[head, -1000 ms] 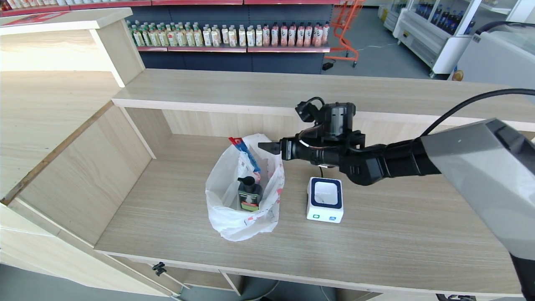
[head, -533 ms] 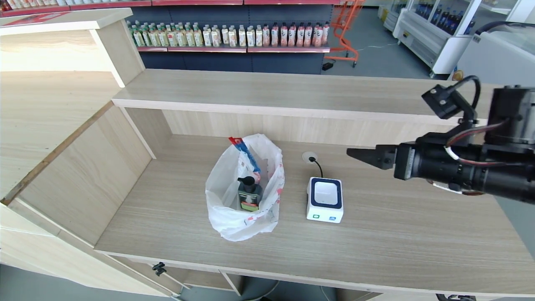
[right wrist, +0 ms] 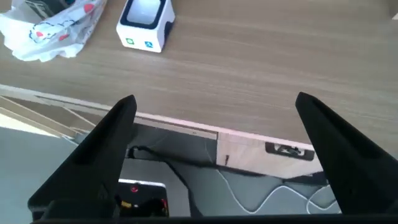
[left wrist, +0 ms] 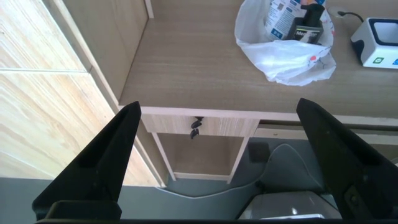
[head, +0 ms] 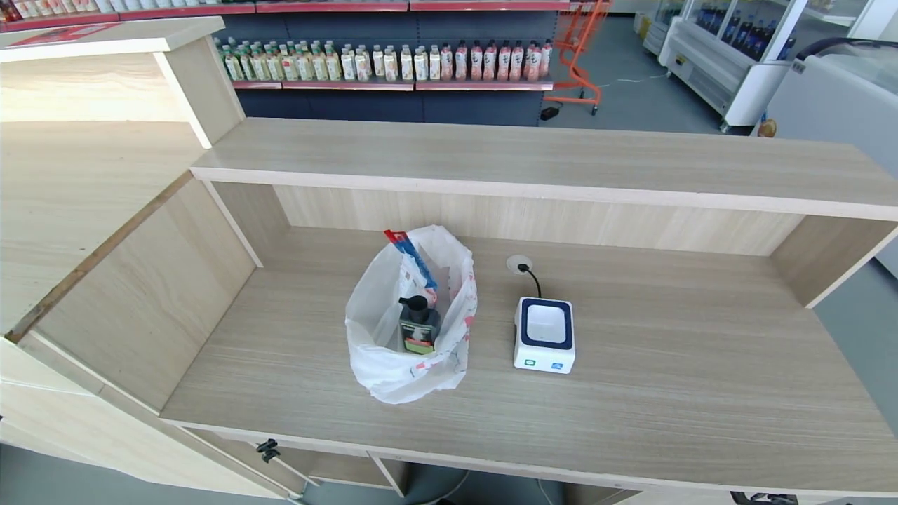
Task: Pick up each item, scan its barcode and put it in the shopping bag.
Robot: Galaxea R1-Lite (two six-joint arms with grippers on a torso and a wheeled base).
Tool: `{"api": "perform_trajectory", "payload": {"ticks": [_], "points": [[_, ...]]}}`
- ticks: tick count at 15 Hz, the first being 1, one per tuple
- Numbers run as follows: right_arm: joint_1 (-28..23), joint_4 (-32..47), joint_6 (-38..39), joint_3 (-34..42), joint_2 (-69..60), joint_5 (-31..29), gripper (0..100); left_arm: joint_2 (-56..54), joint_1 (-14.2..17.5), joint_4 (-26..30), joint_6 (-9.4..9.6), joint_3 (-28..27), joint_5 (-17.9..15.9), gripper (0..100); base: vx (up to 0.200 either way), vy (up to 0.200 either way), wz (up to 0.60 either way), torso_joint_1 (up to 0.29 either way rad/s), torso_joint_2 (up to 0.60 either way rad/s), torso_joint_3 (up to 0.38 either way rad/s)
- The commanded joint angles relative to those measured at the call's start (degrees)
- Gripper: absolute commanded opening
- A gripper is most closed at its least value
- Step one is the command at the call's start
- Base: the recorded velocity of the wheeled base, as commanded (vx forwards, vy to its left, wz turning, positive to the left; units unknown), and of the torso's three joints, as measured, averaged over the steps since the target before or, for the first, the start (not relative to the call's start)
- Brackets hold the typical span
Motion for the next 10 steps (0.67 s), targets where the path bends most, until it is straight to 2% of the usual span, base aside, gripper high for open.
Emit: {"api": "perform_trajectory", "payload": {"ticks": [1,2,7,8,10], "points": [[-4.76,5.00,-1.19,5.56,-17.56,-3.78,100,-0.02,0.01,0.00,0.02,0.01,0.01,100,0.000,0.000,0.00,0.000,0.00,0.000],[-4.32,5.44,-0.48,5.56,-18.26,-5.45,100,0.06,0.01,0.00,0.02,0.01,0.01,100,0.000,0.000,0.00,0.000,0.00,0.000],[-3.17,5.88,0.13,5.56,-21.16,-5.63,100,-0.02,0.01,0.00,0.02,0.01,0.01,100,0.000,0.000,0.00,0.000,0.00,0.000],[-3.17,5.88,-0.04,5.56,-21.16,-5.63,0,0.06,0.01,0.00,0.02,0.01,0.01,100,0.000,0.000,0.00,0.000,0.00,0.000],[-3.17,5.96,0.31,5.56,-21.16,-5.63,0,0.06,0.01,0.00,0.02,0.01,0.01,100,0.000,0.000,0.00,0.000,0.00,0.000]]}}
